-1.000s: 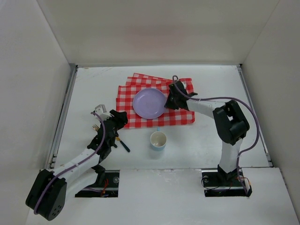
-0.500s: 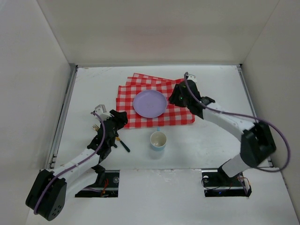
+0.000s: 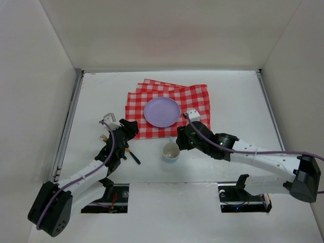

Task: Set the dinner table for one person

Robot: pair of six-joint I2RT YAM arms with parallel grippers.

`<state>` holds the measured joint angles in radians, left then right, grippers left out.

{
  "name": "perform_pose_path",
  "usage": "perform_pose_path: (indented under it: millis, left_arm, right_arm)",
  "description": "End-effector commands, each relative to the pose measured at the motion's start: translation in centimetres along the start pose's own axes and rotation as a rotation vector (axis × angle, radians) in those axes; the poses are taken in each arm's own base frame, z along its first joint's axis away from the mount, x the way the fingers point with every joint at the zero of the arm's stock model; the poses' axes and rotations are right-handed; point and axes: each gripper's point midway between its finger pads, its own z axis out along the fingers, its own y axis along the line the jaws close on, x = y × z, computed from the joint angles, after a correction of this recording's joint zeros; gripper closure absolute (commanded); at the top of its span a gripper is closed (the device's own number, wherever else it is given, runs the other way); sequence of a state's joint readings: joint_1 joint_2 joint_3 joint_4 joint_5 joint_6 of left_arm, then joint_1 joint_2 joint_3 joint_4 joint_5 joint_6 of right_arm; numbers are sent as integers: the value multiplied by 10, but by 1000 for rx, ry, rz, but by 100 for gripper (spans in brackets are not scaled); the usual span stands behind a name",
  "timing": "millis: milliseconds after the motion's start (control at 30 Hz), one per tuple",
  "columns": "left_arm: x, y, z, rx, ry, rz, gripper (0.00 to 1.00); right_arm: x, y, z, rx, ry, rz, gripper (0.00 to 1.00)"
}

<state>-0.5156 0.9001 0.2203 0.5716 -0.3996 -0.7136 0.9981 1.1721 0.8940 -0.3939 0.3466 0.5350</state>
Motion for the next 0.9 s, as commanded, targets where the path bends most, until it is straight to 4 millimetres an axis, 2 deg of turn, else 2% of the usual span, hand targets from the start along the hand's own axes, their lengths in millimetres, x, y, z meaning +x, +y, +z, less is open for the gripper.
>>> perform_pose_path:
  millis: [0,167,267,433,533,667,733,867]
  left_arm:
    - [-4,-2,2,4,-29,-6,54]
    - [-2,-4,2,10,-24,-5,54]
    - [-3,-4,1,12,-26,-6,54]
    - [-4,-5,1,16,-30,-9,54]
    - [-4,-5,1,16,-30,-9,54]
    - [-3,-5,0,17,-27,-9,54]
    - [-3,-6,0,18,-26,-10,54]
    - [-2,-7,0,21,-22,-12,54]
  right_arm:
    - [11,-5,-1,63,33,-77,45]
    - [24,1,17,88,84,-112,50]
    - [29,6,28,97,111,-131,56]
    - [41,9,44,109,154,-157,76]
    - [44,10,44,105,164,-154,87]
    - [25,16,27,65,112,-125,92]
    - [7,22,13,8,73,-92,94]
    - [-36,16,-6,-36,-19,-16,94]
